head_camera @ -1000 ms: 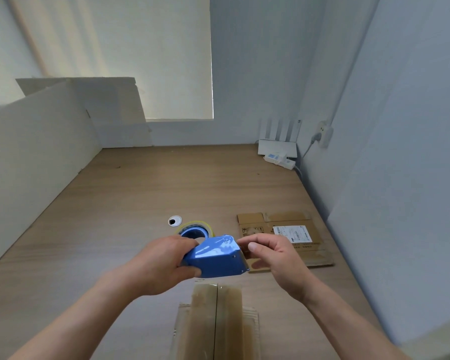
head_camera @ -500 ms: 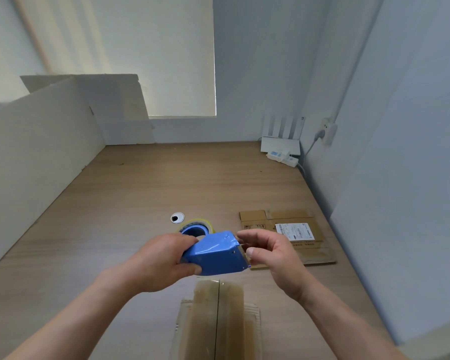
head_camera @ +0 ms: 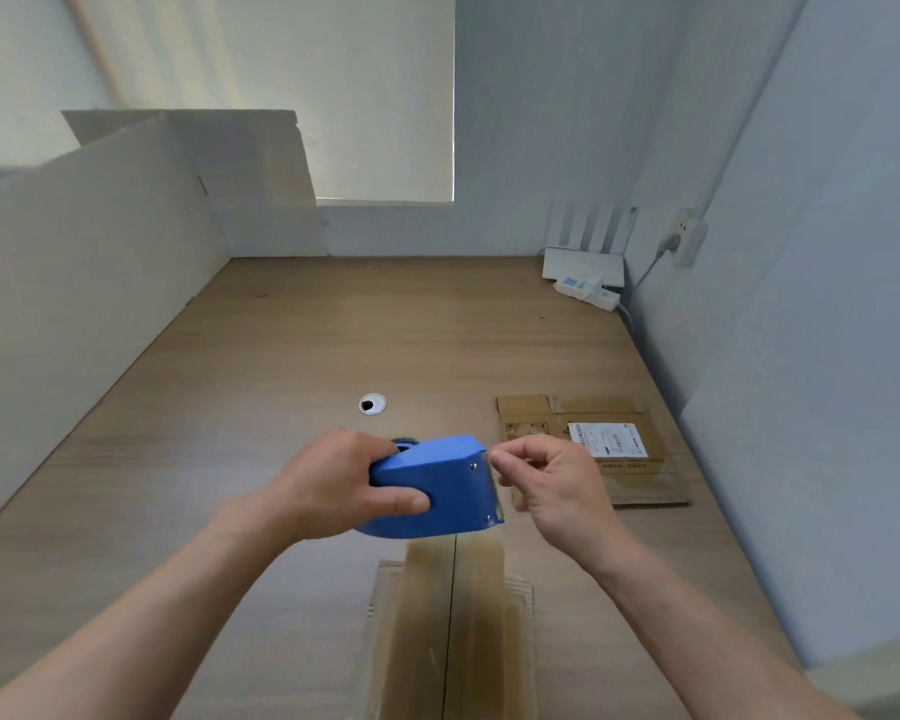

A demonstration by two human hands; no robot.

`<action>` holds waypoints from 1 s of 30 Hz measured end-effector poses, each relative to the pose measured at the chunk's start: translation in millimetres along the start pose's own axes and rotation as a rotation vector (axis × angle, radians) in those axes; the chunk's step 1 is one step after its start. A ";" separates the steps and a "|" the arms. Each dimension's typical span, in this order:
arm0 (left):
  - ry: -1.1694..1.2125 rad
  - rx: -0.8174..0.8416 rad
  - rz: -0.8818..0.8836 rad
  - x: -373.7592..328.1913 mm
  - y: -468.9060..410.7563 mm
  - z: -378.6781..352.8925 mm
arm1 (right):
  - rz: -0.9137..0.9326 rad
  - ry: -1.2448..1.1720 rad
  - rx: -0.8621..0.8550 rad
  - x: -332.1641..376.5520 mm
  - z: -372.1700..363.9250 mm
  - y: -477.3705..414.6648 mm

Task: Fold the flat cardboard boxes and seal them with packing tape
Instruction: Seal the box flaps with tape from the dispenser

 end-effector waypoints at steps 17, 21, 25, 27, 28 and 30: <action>0.035 0.268 0.297 112.4 -30.5 -45.9 | -0.345 -0.024 -0.206 -108.9 -3.0 10.9; 0.006 0.306 0.284 110.6 -40.5 -54.6 | -0.348 0.032 -0.241 -116.9 -3.8 13.8; -0.012 0.324 0.278 112.7 -45.8 -58.1 | -0.347 0.079 -0.271 -122.1 -4.2 14.4; -0.018 0.335 0.275 114.2 -47.7 -60.1 | -0.345 0.092 -0.269 -126.0 -5.9 13.9; -0.022 0.342 0.271 114.5 -48.6 -61.2 | -0.349 0.090 -0.271 -127.9 -6.4 14.0; -0.032 0.354 0.262 113.9 -49.4 -62.9 | -0.360 0.086 -0.282 -131.2 -6.5 14.8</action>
Point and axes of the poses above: each hand's wrist, its own y-axis away from the middle knuckle, its own z-axis out of the back of the hand, x = y × z, the point moved 7 cm from there along -y, towards the middle knuckle, and after that the axes turned 13 degrees about -y, right-handed, at the moved point
